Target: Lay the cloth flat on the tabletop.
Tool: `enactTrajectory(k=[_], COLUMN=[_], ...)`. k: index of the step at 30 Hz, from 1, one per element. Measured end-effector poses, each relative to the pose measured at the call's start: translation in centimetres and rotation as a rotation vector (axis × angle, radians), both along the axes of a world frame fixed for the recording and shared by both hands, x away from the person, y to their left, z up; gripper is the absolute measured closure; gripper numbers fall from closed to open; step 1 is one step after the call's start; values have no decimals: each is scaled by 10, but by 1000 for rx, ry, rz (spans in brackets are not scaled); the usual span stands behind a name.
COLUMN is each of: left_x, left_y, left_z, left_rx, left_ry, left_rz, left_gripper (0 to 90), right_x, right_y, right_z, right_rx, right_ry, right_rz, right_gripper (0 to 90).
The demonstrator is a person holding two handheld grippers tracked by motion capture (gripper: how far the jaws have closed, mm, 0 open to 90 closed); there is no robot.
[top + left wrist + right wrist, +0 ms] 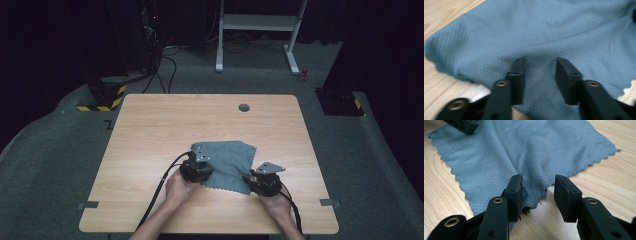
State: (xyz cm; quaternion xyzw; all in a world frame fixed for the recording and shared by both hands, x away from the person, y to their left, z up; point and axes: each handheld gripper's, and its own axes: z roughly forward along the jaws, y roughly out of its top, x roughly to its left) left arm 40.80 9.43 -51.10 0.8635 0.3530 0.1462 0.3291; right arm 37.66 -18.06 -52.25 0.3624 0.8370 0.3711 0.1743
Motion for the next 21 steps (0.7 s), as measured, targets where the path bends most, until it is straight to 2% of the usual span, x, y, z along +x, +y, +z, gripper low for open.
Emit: enactTrajectory(k=[3, 4, 8, 15, 18, 21], left_x=[2, 2, 5, 16, 23, 27], left_y=[-4, -7, -9, -9, -15, -21], left_z=[1, 1, 4, 2, 10, 24], left_rx=[14, 37, 64, -1, -35, -64], left_ry=[-5, -17, 2, 23, 24, 1], left_rz=[-26, -34, -56, -50, -60, -76], left_gripper=[811, 870, 900, 900, 900, 900], right_x=[0, 0, 0, 0, -1, -1], right_y=[0, 0, 0, 0, 0, 0], right_z=[0, 0, 0, 0, 0, 0], right_rx=[-1, -1, -4, 2, 1, 2], right_ry=[2, 2, -2, 11, 3, -4], right_rz=[0, 0, 3, -6, -8, -8], right_gripper=[588, 588, 588, 585, 585, 603])
